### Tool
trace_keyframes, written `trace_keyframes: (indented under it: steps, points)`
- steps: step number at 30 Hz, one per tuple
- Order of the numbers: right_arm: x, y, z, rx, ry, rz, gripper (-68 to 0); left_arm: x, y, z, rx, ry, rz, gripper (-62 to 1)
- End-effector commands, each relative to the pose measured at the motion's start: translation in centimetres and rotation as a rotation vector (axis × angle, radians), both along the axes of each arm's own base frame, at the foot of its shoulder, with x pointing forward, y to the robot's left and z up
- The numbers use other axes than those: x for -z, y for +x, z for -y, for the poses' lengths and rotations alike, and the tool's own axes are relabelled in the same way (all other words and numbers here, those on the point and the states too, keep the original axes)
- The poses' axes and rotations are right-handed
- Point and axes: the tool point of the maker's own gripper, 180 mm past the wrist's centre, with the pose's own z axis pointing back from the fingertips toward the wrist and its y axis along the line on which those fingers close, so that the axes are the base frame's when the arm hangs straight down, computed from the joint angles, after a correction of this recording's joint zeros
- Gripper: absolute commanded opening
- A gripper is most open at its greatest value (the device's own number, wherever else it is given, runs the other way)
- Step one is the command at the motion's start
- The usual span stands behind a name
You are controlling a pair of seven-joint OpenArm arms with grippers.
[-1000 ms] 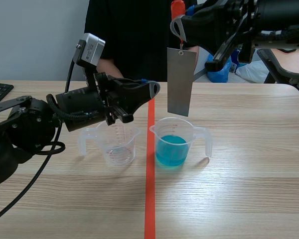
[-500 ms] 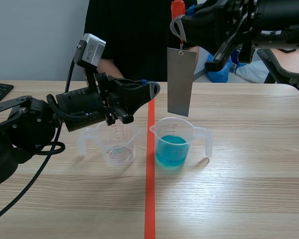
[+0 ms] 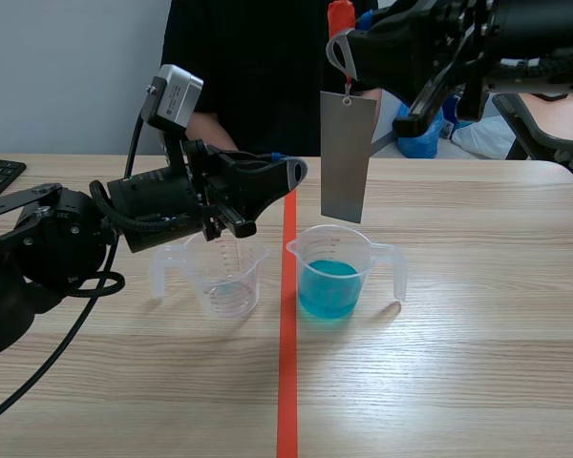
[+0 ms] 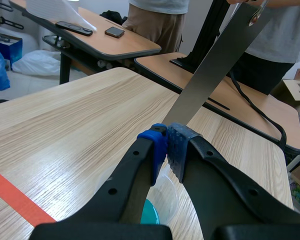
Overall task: Do the redox reaction experiment.
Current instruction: 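Point at the plate with the left hand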
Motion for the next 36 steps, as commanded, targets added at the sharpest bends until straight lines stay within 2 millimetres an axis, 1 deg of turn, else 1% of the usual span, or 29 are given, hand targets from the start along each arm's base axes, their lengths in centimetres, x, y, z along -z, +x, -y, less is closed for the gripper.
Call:
trace_keyframes:
  steps: [1,7,11,13,15,18,21,24,26,29,33,36]
  points:
    - [-1.3,0.0,-0.2,-0.009,0.026,0.031,-66.0,-1.5,0.6,-0.2,-0.006,-0.029,0.034,-58.2]
    - [-1.3,0.0,-0.2,-0.009,0.026,0.031,-66.0,-1.5,0.6,-0.2,-0.008,-0.029,0.035,-58.2]
    - [-1.3,0.0,-0.2,-0.009,0.026,0.031,-66.0,-1.3,0.7,-0.7,-0.014,-0.017,0.037,-58.2]
    - [-1.3,0.0,-0.2,-0.009,0.026,0.031,-66.0,-1.1,0.8,-1.3,-0.020,-0.002,0.040,-58.2]
    - [-1.3,0.0,-0.2,-0.009,0.026,0.031,-66.0,-0.8,0.9,-2.4,-0.039,0.011,0.042,-58.2]
    - [-1.3,0.0,-0.2,-0.009,0.026,0.031,-66.0,0.0,1.1,-5.1,-0.088,0.053,0.046,-58.1]
    - [-1.3,0.0,-0.2,-0.009,0.026,0.031,-66.0,0.9,0.9,-8.9,-0.151,0.090,0.040,-58.1]
    - [-1.3,0.0,-0.2,-0.009,0.026,0.031,-66.0,2.5,-0.2,-12.9,-0.212,0.146,0.010,-58.1]
    - [-1.3,0.0,-0.2,-0.009,0.026,0.031,-66.0,3.6,-1.3,-15.5,-0.249,0.193,-0.009,-58.1]
    - [-1.3,0.0,-0.2,-0.009,0.026,0.031,-66.0,5.5,-3.6,-19.0,-0.292,0.271,-0.046,-58.1]
    - [-1.3,0.0,-0.2,-0.009,0.026,0.031,-66.0,7.4,-7.1,-22.7,-0.360,0.328,-0.093,-58.1]
    - [-1.3,0.0,-0.2,-0.009,0.026,0.031,-66.0,8.2,-9.4,-25.0,-0.422,0.355,-0.107,-58.1]
